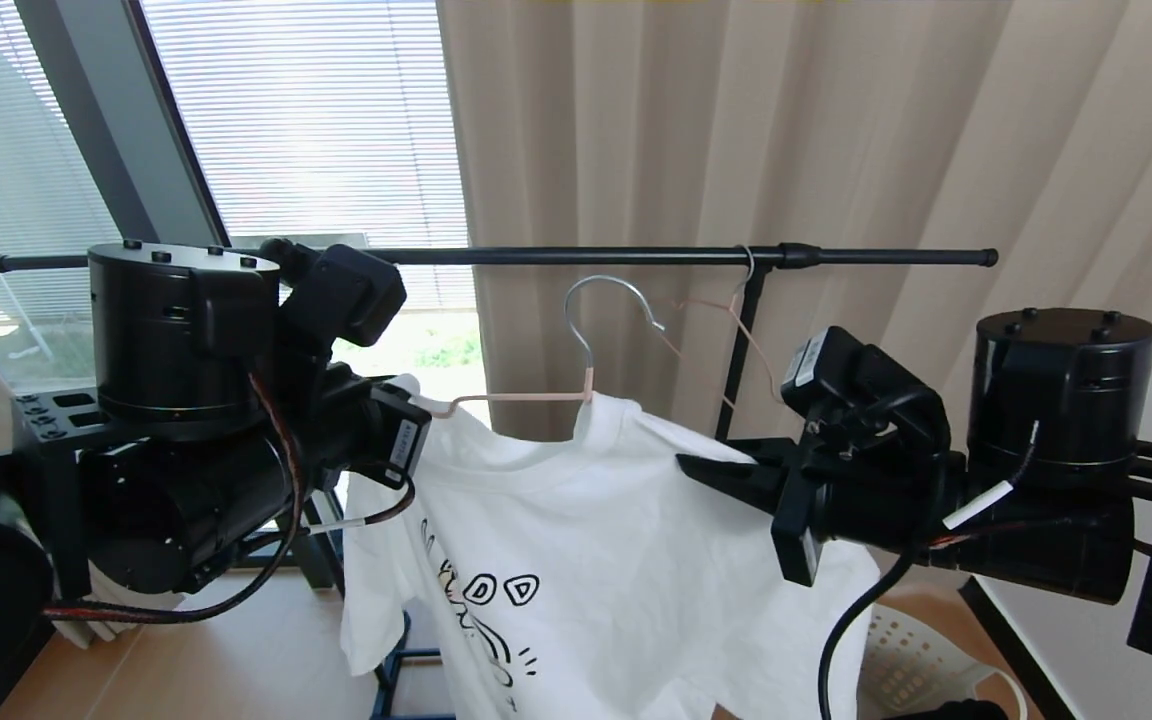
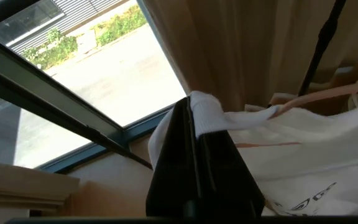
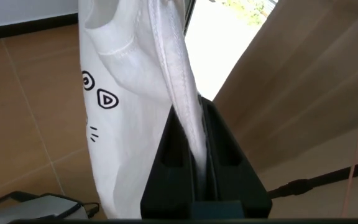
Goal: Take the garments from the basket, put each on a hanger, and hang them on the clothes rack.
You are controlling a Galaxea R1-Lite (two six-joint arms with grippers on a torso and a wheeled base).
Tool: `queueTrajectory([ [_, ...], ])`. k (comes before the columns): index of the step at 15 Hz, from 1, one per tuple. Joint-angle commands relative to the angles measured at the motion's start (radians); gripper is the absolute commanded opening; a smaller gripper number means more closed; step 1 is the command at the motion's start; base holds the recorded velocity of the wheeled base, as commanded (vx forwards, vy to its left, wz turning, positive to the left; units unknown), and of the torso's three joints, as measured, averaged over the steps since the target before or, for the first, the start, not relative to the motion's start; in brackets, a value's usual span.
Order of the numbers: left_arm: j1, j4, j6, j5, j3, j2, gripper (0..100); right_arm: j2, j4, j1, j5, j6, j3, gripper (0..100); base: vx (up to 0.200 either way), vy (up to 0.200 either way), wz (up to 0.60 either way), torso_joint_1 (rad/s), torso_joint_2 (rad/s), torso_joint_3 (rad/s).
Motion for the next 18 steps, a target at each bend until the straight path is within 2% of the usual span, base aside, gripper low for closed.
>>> queueTrajectory([
  [1, -0.041, 0.0, -0.001, -0.001, -0.009, -0.004, 0, 0.05, -0.002, 0.016, -0.001, 0.003, -0.009, 0, 0.0, 0.0, 0.0, 0.0, 0.0, 0.0],
  [4, -0.114, 0.0, -0.001, -0.001, -0.016, -0.014, 0, 0.137, -0.099, 0.04, -0.04, 0.048, -0.011, 0, 0.0, 0.0, 0.0, 0.0, 0.0, 0.0],
  [10, -0.16, -0.001, -0.003, -0.006, -0.029, -0.025, 0, 0.222, -0.161, 0.045, -0.041, 0.089, -0.021, 0, 0.0, 0.0, 0.0, 0.0, 0.0, 0.0],
  [13, -0.166, 0.0, -0.003, -0.006, -0.05, -0.028, 0, 0.26, -0.273, 0.047, -0.04, 0.154, -0.015, 0, 0.0, 0.0, 0.0, 0.0, 0.0, 0.0],
  [16, -0.165, -0.001, -0.003, -0.003, -0.055, -0.028, 0, 0.251, -0.327, 0.045, -0.037, 0.189, -0.012, 0, 0.0, 0.0, 0.0, 0.0, 0.0, 0.0],
  [18, -0.163, -0.001, -0.003, -0.001, -0.067, -0.027, 0, 0.234, -0.398, 0.045, -0.037, 0.243, -0.012, 0, 0.0, 0.0, 0.0, 0.0, 0.0, 0.0],
])
